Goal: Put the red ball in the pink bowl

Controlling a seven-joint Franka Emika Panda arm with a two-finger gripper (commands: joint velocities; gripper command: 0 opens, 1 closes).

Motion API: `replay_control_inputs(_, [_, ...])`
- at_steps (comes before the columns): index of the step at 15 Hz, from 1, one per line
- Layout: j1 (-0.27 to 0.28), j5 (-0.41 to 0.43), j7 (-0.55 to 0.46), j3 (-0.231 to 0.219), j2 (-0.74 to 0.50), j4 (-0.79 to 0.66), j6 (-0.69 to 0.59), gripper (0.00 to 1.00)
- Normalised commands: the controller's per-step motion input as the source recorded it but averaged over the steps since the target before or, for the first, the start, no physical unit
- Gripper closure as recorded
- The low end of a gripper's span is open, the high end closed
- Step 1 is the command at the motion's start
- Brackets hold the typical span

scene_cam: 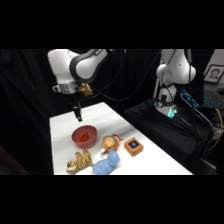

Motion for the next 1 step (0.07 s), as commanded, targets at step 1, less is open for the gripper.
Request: replay_control_inputs(1, [0.058, -0.09, 0.05, -0.021, -0.31, -0.12, -0.19, 0.0])
